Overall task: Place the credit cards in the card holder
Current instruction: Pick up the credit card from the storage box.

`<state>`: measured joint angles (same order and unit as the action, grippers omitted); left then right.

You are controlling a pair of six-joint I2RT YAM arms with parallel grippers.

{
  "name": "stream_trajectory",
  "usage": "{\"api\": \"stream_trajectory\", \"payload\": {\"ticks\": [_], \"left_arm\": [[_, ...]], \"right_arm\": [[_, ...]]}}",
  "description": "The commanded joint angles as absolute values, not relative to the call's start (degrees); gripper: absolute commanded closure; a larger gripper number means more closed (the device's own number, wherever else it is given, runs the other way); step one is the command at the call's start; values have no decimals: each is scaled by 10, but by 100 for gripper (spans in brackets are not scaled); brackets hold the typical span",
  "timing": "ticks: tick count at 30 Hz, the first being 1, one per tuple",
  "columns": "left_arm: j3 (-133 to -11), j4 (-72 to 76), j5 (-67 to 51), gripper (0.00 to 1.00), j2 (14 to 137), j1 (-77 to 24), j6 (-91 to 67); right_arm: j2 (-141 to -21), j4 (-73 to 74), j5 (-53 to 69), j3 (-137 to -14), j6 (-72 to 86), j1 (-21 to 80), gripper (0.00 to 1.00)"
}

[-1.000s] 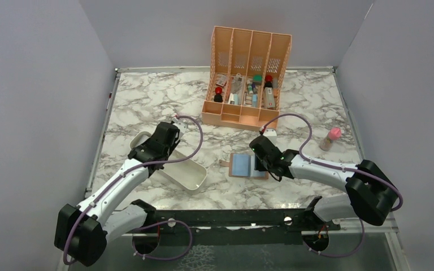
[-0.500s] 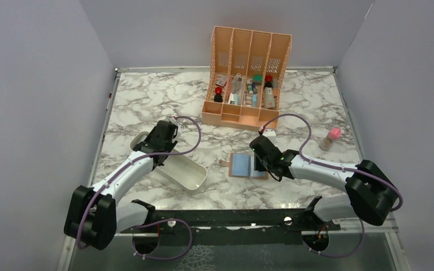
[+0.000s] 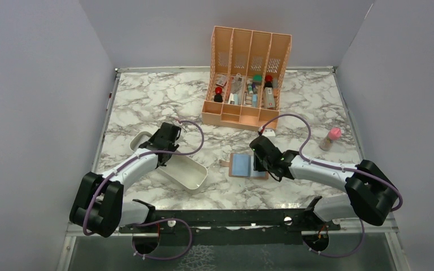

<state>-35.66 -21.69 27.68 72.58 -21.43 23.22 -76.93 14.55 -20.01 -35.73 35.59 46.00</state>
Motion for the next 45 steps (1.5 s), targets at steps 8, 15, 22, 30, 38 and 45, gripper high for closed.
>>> {"api": "stream_trajectory", "payload": {"ticks": [8, 15, 22, 30, 38, 45], "left_arm": [[-379, -177, 336, 59, 727, -209, 272], [-377, -170, 348, 66, 699, -208, 283], [-376, -168, 336, 72, 681, -208, 284], [-389, -189, 293, 92, 663, -208, 268], [-424, -250, 208, 100, 618, -209, 215], [-464, -287, 185, 100, 575, -209, 152]], "right_arm": [[-759, 126, -184, -350, 342, 454, 69], [-753, 127, -186, -345, 342, 454, 69], [-752, 128, -187, -344, 342, 454, 69], [-751, 127, -189, -343, 341, 454, 69], [-757, 125, -186, -344, 338, 454, 69], [-766, 121, -179, -348, 338, 454, 69]]}}
